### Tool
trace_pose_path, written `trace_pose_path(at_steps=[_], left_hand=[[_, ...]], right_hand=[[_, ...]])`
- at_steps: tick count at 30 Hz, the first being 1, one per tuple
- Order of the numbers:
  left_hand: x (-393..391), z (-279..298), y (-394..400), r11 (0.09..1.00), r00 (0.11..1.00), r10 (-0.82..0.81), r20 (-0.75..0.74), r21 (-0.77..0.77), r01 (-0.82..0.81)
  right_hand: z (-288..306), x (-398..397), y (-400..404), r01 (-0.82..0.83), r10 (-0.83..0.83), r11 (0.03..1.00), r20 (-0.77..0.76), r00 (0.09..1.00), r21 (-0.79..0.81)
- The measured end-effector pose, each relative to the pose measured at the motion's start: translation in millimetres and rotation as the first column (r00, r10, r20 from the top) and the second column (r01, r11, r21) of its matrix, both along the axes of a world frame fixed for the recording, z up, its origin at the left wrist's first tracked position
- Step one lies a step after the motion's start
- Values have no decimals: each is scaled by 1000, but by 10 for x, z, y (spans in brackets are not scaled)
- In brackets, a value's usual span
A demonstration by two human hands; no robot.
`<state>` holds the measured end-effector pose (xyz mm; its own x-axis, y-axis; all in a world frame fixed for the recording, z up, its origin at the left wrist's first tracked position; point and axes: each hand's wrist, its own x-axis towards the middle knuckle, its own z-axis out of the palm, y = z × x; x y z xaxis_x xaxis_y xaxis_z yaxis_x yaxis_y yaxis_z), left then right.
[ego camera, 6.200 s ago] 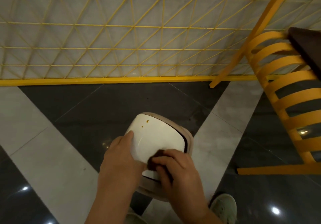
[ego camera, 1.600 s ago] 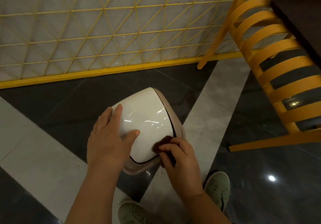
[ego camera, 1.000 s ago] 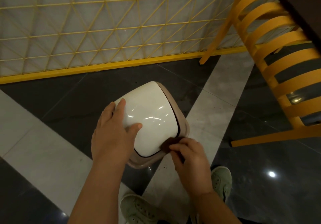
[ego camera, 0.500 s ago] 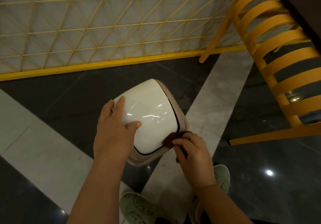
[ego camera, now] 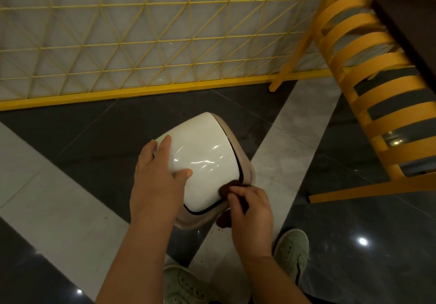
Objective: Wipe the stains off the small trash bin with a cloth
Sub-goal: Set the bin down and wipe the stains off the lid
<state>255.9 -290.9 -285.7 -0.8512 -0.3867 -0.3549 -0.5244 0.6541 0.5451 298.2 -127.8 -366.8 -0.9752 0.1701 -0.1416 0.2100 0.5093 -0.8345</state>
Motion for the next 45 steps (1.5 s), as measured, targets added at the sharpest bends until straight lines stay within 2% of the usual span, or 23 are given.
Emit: trace_pose_path(at_steps=[2, 5, 7, 9, 10, 12, 15, 17, 19, 22, 25, 27, 29, 31, 34, 39, 41, 43, 45], left_hand=[[4, 11, 19, 1000, 1000, 4, -1, -16, -4], [-4, 5, 23, 999, 1000, 1, -3, -43, -1], [-5, 3, 12, 999, 1000, -4, -3, -45, 4], [0, 11, -6, 1000, 1000, -3, 2, -30, 3], [3, 20, -13, 1000, 1000, -1, 6, -14, 1], [8, 21, -30, 1000, 1000, -3, 3, 14, 3], [13, 0, -55, 999, 1000, -11, -18, 48, 12], [15, -1, -72, 998, 999, -18, -27, 60, 20], [14, 11, -97, 996, 999, -29, -43, 86, 32], [10, 67, -132, 976, 996, 4, -95, 215, 16], [26, 136, -206, 961, 979, 115, -167, 269, -67], [83, 170, -280, 961, 983, 155, -95, 243, -129], [174, 195, -313, 961, 988, 137, 67, 232, -149], [252, 202, -305, 955, 981, 102, 167, 260, -144], [248, 214, -284, 926, 981, 120, 151, 339, -166], [202, 172, -267, 891, 983, 161, 86, 416, -182], [193, 143, -268, 884, 983, 175, 48, 431, -179], [166, 97, -266, 903, 983, 180, 19, 393, -173], [138, 44, -258, 921, 983, 183, 11, 348, -175]], right_hand=[[82, -19, -217, 69, -67, 990, 20, 998, -123], [142, -30, -379, 8, -13, 996, -51, 999, -91], [142, 40, -364, -187, 187, 982, -136, 973, 13], [105, 122, -215, -414, 447, 889, -174, 877, 197], [74, 117, -86, -460, 514, 842, -160, 843, 280], [54, 29, 198, -408, 460, 851, -97, 882, 331], [116, -158, 544, -184, 233, 928, -121, 965, 324], [207, -258, 612, -6, 36, 975, -128, 991, 222], [271, -334, 575, 73, -60, 991, -115, 992, 110], [280, -387, 439, -30, 35, 997, -85, 996, 66], [231, -404, 348, -24, 25, 998, -17, 1000, 50], [208, -363, 327, -12, 11, 999, 33, 999, 35], [184, -278, 320, -32, 30, 999, 73, 997, 29], [155, -164, 308, -47, 42, 998, 106, 993, 38], [120, 38, 265, -110, 100, 990, 119, 988, 85], [87, 286, 167, -393, 374, 907, 139, 917, 152], [119, 268, 201, -339, 333, 932, 67, 940, 128], [194, 142, 260, -153, 153, 986, 16, 988, 59], [264, -77, 302, 17, -17, 999, 2, 1000, -36]])
